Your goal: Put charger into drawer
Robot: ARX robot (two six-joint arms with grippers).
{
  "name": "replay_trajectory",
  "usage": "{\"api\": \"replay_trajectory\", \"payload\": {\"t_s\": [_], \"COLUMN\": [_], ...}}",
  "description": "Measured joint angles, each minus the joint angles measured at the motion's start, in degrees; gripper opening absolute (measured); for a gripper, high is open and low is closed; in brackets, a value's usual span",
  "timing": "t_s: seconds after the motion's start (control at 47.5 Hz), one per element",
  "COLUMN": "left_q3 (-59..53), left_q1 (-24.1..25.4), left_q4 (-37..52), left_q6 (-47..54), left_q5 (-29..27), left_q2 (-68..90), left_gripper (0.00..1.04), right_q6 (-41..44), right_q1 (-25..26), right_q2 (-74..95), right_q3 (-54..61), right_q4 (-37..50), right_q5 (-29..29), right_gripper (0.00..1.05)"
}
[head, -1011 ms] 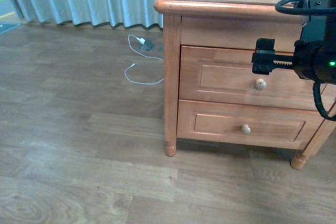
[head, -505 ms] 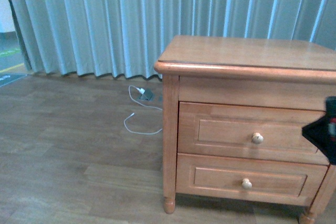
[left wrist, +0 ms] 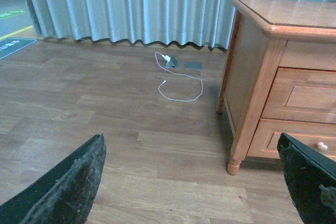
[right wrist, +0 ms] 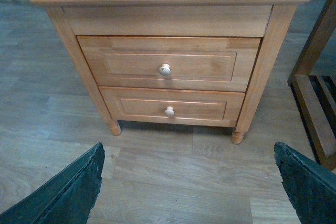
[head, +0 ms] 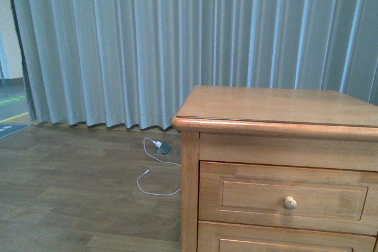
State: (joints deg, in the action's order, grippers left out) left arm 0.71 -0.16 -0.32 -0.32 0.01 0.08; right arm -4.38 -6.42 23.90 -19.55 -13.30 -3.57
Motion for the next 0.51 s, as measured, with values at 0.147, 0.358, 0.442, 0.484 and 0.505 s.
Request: {"api": "replay_trajectory", "payload": {"t_s": [0.147, 0.358, 0.442, 0.484, 0.505], "left_q3": [0.0, 0.0, 0.0, 0.0, 0.0], "left_q1": [0.0, 0.0, 0.0, 0.0, 0.0], "left_q4": [0.0, 0.0, 0.0, 0.0, 0.0], "left_q6": [0.0, 0.0, 0.0, 0.0, 0.0], "left_q5": [0.0, 0.0, 0.0, 0.0, 0.0], "left_q2": [0.0, 0.0, 0.0, 0.0, 0.0], "left_gripper": [0.99, 0.99, 0.99, 0.99, 0.99], "right_q6": [0.9, 3.5, 3.8, 4.0, 4.0], "right_q1": [-0.1, 6.1, 6.2, 6.2, 6.2], "right_q2": [-0.8, -7.3, -8.3, -8.8, -9.0], "right_q3": [2.1, 10.4, 12.0, 12.7, 13.0], "right_q4": [4.3, 21.2, 21.2, 21.2, 21.2], "right_q5": [-1.5, 3.0, 3.5, 3.5, 3.5], "right_gripper": [0.93, 0.59, 0.45, 0.37, 0.34]}}
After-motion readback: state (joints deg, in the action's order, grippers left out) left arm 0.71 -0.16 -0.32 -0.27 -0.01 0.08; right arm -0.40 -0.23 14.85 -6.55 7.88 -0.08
